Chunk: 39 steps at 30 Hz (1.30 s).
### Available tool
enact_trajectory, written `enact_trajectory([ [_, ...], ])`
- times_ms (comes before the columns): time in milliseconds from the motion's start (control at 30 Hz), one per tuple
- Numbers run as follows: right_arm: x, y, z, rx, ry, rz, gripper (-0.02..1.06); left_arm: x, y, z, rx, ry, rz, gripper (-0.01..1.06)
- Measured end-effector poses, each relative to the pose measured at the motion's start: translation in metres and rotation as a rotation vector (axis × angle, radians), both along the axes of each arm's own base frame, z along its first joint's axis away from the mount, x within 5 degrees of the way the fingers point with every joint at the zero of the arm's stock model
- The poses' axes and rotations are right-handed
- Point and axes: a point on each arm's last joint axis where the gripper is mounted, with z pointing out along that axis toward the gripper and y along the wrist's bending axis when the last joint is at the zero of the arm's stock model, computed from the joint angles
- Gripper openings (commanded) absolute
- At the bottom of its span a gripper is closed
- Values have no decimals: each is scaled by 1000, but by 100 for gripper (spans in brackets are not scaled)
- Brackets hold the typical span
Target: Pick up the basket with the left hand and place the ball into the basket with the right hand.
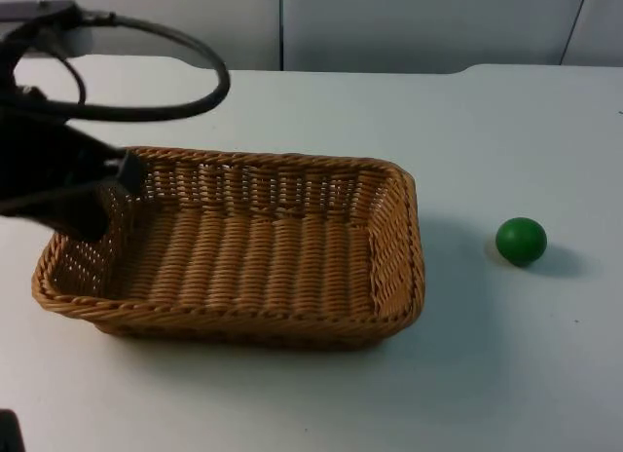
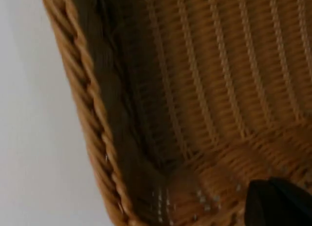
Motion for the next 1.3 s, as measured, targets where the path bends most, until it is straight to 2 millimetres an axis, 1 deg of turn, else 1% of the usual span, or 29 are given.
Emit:
enact_trajectory([
  [33, 0, 0, 0, 0, 0, 0, 0, 7, -3, 5, 3, -27, -7, 0],
  [100, 0, 0, 0, 0, 0, 0, 0, 19, -5, 14, 16, -77, -20, 9],
  [133, 0, 0, 0, 0, 0, 0, 0, 24, -5, 18, 24, -101, -28, 15],
  [167, 0, 0, 0, 0, 0, 0, 0, 24, -5, 18, 24, -101, -28, 26],
  [200, 0, 0, 0, 0, 0, 0, 0, 28, -6, 21, 31, -121, -34, 26],
  [300, 0, 0, 0, 0, 0, 0, 0, 37, -7, 29, 32, -176, -33, 55],
  [333, 0, 0, 0, 0, 0, 0, 0, 39, -8, 28, 33, -180, -33, 60],
  [367, 0, 0, 0, 0, 0, 0, 0, 39, -8, 28, 33, -180, -33, 63],
  [400, 0, 0, 0, 0, 0, 0, 0, 42, -8, 29, 32, -193, -29, 63],
  [467, 0, 0, 0, 0, 0, 0, 0, 46, -9, 24, 42, -197, -31, 63],
  [533, 0, 0, 0, 0, 0, 0, 0, 47, -9, 21, 51, -194, -37, 63],
  [667, 0, 0, 0, 0, 0, 0, 0, 52, -10, 1, 78, -143, -46, 63],
  [700, 0, 0, 0, 0, 0, 0, 0, 52, -10, 1, 78, -143, -46, 63],
  [833, 0, 0, 0, 0, 0, 0, 0, 57, -10, -20, 98, -96, -28, 62],
  [867, 0, 0, 0, 0, 0, 0, 0, 57, -10, -20, 98, -96, -28, 62],
  [1000, 0, 0, 0, 0, 0, 0, 0, 60, -7, -34, 147, -72, -20, 61],
  [1300, 0, 0, 0, 0, 0, 0, 0, 65, 0, -36, 214, -113, 17, 61],
])
